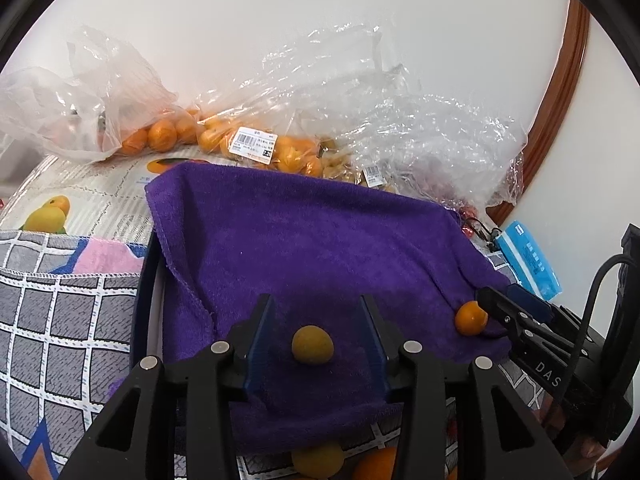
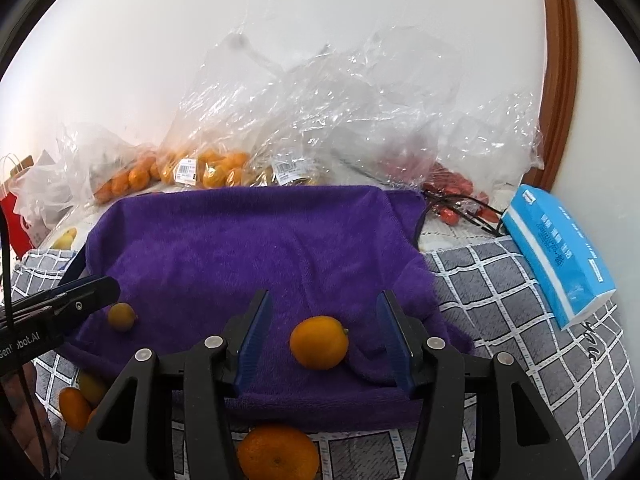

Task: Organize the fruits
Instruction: 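Open right tool dropping orange while left tool releases yellow fruit onto towel, then withdraw both tools from the towel back toward the loose fruits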

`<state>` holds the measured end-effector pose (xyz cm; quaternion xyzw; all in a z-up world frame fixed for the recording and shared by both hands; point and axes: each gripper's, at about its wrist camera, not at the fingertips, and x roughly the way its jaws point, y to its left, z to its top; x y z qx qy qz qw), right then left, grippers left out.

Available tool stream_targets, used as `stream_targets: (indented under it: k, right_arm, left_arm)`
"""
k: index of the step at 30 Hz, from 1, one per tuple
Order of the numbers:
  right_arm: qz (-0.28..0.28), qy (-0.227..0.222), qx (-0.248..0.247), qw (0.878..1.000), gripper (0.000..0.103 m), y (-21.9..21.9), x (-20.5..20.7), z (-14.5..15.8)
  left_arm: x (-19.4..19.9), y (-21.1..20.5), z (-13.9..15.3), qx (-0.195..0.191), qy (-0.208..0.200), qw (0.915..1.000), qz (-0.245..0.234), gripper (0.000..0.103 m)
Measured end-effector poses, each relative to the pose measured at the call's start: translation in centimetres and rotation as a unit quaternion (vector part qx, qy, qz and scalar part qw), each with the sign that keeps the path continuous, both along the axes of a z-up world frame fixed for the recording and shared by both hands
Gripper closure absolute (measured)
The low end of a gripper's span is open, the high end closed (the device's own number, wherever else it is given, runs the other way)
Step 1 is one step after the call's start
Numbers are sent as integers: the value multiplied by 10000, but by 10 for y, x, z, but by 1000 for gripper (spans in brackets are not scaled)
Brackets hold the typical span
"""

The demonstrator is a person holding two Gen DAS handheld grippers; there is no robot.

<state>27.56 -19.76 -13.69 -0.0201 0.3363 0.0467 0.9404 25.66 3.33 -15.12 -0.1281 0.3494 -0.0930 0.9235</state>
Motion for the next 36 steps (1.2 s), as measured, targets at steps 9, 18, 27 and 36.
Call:
stream_targets:
  k: [9,18,27,36]
  right_arm:
    - [78,-158,36,9998,49,7,-11,17]
    - [-54,-224,-92,9997,49,0,-41,37]
    - [-90,74,-23,9999,49,-10,-73,34]
    - [-143,306,132,9993,49,-20,-98,22]
  left_arm:
    - [-5,3,8,39,-162,9998,69,61]
    - [-9,6,15,-34,-285,9995,161,57]
    - [-12,11,22,-29,-358,9989,291,56]
    - [-31,16,56,-148,-499,9983,278,53]
